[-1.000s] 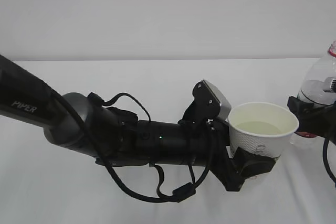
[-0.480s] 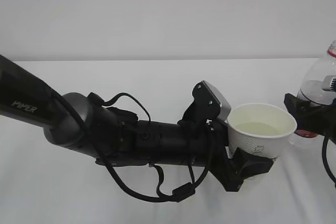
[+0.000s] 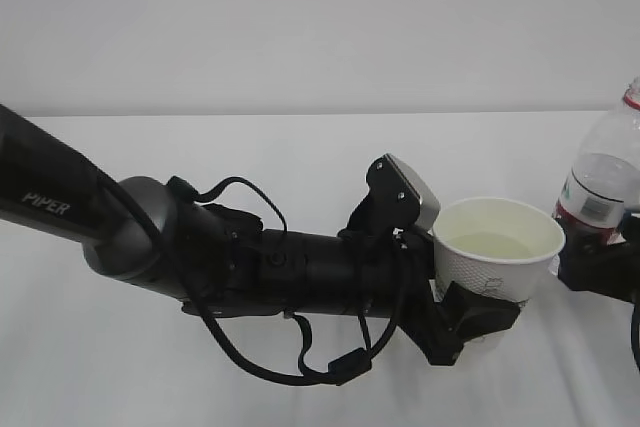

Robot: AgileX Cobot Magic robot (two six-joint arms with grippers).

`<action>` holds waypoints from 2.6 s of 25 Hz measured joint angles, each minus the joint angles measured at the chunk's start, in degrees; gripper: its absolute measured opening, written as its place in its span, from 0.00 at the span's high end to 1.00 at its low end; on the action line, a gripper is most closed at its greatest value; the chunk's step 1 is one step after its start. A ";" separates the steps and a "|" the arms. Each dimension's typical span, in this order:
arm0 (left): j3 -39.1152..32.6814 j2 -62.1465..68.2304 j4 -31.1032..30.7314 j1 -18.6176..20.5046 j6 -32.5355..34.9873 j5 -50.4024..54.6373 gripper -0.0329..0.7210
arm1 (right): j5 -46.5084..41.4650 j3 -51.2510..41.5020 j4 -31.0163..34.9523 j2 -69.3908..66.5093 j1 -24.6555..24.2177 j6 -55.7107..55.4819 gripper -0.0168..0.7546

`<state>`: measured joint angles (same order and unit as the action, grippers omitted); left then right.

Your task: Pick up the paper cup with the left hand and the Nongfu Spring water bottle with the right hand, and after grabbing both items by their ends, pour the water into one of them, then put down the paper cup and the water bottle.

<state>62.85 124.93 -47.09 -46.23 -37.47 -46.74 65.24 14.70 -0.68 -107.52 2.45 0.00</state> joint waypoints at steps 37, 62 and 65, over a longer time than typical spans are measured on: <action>0.13 0.00 -0.16 0.00 0.00 2.40 0.29 | 0.41 -12.83 -1.24 18.59 0.00 -6.63 0.16; 0.13 0.00 9.40 6.39 7.42 -0.41 0.29 | 0.41 -12.83 -1.23 18.84 0.00 -6.78 0.17; 0.13 0.00 9.71 7.73 7.42 -1.34 0.29 | 0.41 -12.83 -1.23 18.84 0.00 -6.78 0.17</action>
<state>62.98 124.93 -37.38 -38.50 -30.06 -48.08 65.64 1.87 -1.91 -88.68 2.45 -6.78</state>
